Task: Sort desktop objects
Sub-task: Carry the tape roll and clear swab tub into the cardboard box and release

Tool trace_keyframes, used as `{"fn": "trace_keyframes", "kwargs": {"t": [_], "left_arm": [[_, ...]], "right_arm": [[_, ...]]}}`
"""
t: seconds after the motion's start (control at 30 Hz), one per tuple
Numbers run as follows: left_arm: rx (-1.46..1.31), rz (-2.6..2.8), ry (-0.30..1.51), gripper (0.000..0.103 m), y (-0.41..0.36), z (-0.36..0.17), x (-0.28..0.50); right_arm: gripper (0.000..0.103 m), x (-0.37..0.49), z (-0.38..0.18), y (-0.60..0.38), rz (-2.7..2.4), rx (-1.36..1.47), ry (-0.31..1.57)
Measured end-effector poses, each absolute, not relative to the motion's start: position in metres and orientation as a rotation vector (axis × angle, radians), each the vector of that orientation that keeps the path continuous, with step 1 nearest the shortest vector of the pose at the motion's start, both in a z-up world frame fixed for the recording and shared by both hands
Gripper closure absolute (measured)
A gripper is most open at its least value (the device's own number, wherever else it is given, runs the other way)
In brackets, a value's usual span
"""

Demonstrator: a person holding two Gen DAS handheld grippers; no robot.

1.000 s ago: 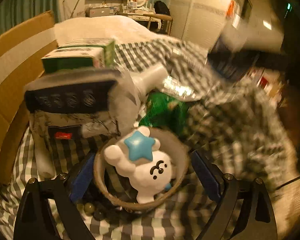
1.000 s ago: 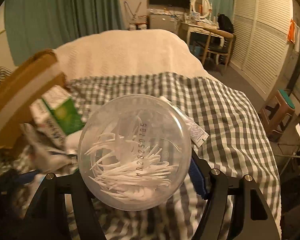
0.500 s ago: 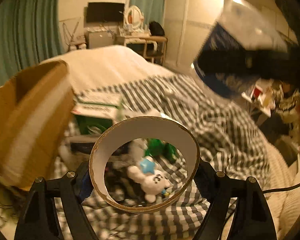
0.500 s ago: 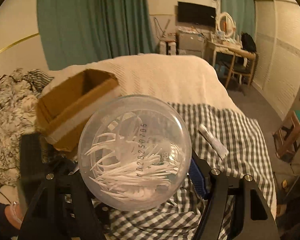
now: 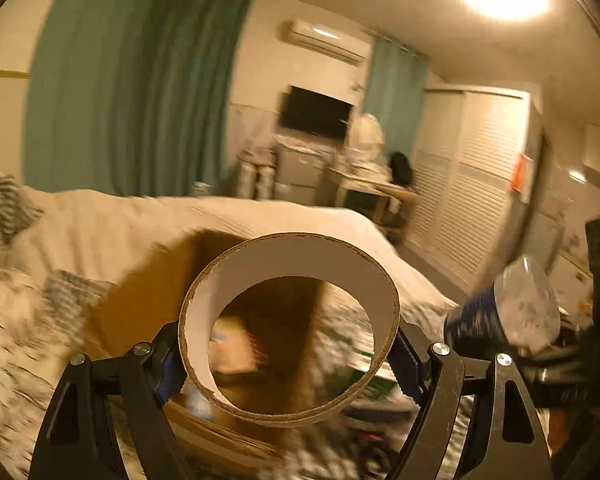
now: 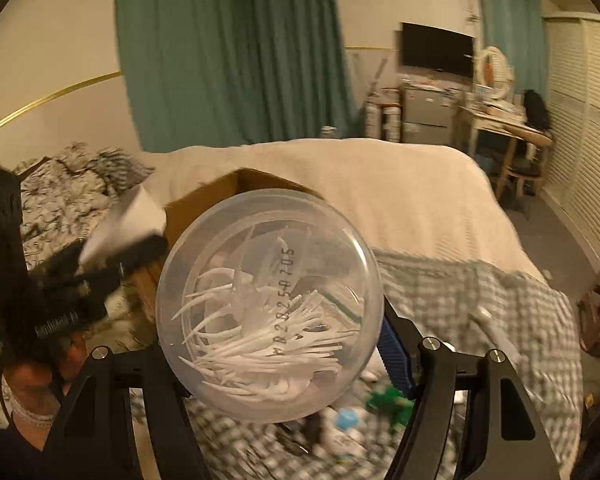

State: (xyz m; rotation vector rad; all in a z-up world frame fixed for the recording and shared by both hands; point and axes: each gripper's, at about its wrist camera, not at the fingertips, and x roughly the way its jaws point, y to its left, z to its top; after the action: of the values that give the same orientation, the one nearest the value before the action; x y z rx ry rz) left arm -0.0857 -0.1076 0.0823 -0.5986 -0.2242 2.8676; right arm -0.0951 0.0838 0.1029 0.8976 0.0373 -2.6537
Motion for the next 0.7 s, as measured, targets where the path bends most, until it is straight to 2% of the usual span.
{"fn": "trace_keyframes", "kwargs": {"t": [0.1,0.23,0.33,0.37,0.4,0.43,0.6,0.7], "left_arm": [[-0.600,2.978,-0.234,0.019,-0.141,0.081,-0.098],[-0.684,3.087,-0.142,0.019,-0.162,0.059,-0.122],[-0.718,3.094,-0.156,0.017,-0.168,0.041,-0.134],[-0.733,3.097,-0.148,0.011,-0.168,0.035,-0.137],[-0.748,3.113,-0.132,0.000,-0.167,0.029,-0.138],[-0.758,3.136,-0.110,0.000,-0.164,0.025,-0.140],[-0.782,3.103,-0.072,0.000,-0.151,0.020,-0.142],[-0.758,3.079,-0.097,0.000,-0.140,0.031,-0.130]], "right_arm": [[0.034,-0.124,0.101,0.042,-2.603,0.876,0.043],[0.034,-0.168,0.089,0.006,-2.583,0.894,0.024],[0.034,-0.195,0.074,-0.009,-2.582,0.958,-0.004],[0.026,-0.200,0.069,-0.010,-2.596,0.973,-0.025],[0.011,-0.200,0.067,-0.006,-2.618,0.974,-0.041],[0.007,-0.199,0.065,-0.003,-2.636,0.967,-0.050],[0.006,-0.175,0.072,0.024,-2.716,0.941,0.005],[0.006,-0.145,0.083,0.061,-2.759,0.936,-0.063]]}}
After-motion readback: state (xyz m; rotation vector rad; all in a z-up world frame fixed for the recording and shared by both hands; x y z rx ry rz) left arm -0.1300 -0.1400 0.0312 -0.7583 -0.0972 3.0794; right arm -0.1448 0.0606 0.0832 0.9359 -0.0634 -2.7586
